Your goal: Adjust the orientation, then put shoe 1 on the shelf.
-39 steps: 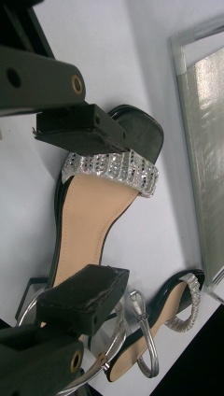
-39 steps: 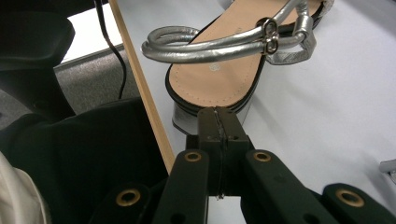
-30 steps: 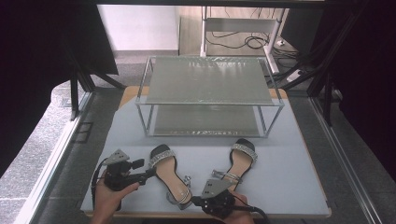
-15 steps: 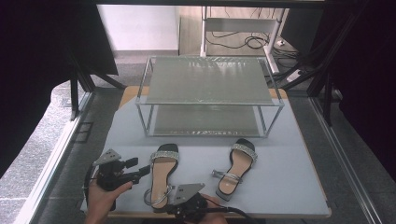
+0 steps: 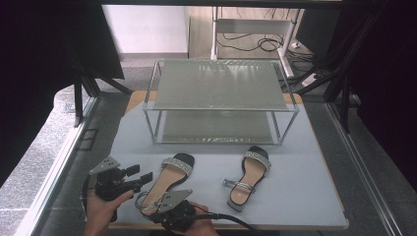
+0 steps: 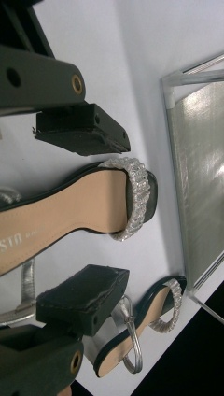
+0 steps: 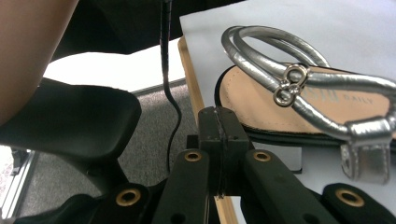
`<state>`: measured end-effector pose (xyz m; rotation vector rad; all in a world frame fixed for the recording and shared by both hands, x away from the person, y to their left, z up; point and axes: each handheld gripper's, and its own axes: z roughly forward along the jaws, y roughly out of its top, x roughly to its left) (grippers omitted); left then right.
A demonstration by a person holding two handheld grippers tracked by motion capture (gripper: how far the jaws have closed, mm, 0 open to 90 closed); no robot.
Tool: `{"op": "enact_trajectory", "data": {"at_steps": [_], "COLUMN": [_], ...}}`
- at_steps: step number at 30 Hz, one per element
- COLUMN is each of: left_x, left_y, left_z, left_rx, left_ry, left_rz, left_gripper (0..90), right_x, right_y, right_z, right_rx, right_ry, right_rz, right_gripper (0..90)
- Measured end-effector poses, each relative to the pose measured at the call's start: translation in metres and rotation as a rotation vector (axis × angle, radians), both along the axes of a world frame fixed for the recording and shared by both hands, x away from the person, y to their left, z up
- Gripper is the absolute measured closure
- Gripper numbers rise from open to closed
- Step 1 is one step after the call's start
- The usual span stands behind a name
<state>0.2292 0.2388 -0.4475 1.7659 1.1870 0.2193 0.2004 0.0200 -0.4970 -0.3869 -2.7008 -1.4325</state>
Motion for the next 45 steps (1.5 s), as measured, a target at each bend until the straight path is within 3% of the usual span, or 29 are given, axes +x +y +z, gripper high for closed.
{"op": "enact_trajectory", "data": {"at_steps": [3,4,7,8,12,13,15,16,17,19,26,35,37,41,45], "left_x": [0.0,0.0,0.001,0.001,0.002,0.002,0.003,0.003,0.004,0.005,0.008,0.018,0.022,0.025,0.03], "left_y": [0.0,0.0,-0.001,-0.001,-0.004,-0.005,-0.01,-0.01,-0.013,-0.016,-0.026,-0.038,-0.045,-0.054,-0.064], "left_z": [0.0,0.0,-0.001,-0.002,-0.002,-0.002,-0.002,-0.002,-0.002,0.0,-0.004,-0.009,-0.012,-0.017,-0.028], "left_rx": [0.006,0.009,0.009,0.008,0.017,0.022,0.046,0.046,0.052,0.058,0.098,0.206,0.262,0.301,0.384], "left_ry": [0.002,0.001,0.003,0.008,0.02,0.026,0.045,0.045,0.052,0.057,0.111,0.188,0.218,0.246,0.294], "left_rz": [-0.009,-0.013,-0.012,-0.014,-0.023,-0.026,-0.042,-0.042,-0.051,-0.067,-0.103,-0.105,-0.112,-0.131,-0.14], "left_gripper": [33.9,33.9,33.8,33.7,33.5,33.3,32.8,32.4,32.4,31.7,31.8,30.0,29.8,29.6,29.7], "right_x": [0.001,-0.001,-0.002,-0.001,-0.002,-0.002,0.0,0.0,0.001,0.006,0.016,0.024,0.024,0.024,0.023], "right_y": [0.004,0.001,-0.007,-0.025,-0.054,-0.078,-0.104,-0.104,-0.117,-0.157,-0.217,-0.242,-0.245,-0.249,-0.253], "right_z": [0.0,0.0,0.002,0.007,0.015,0.022,0.03,0.03,0.033,0.041,0.041,0.034,0.035,0.035,0.036], "right_rx": [0.0,-0.016,-0.017,0.003,0.012,0.024,0.039,0.039,0.046,0.051,0.093,0.064,0.063,0.063,0.063], "right_ry": [-0.002,-0.024,-0.03,-0.035,-0.071,-0.095,-0.115,-0.115,-0.118,-0.136,-0.123,-0.122,-0.122,-0.121,-0.118], "right_rz": [-0.004,-0.008,-0.02,-0.037,-0.084,-0.13,-0.18,-0.18,-0.204,-0.27,-0.407,-0.47,-0.479,-0.495,-0.517], "right_gripper": [89.8,89.7,89.6,88.4,85.5,84.3,78.5,78.5,76.5,72.1,66.4,61.4,60.7,59.8,58.6]}}
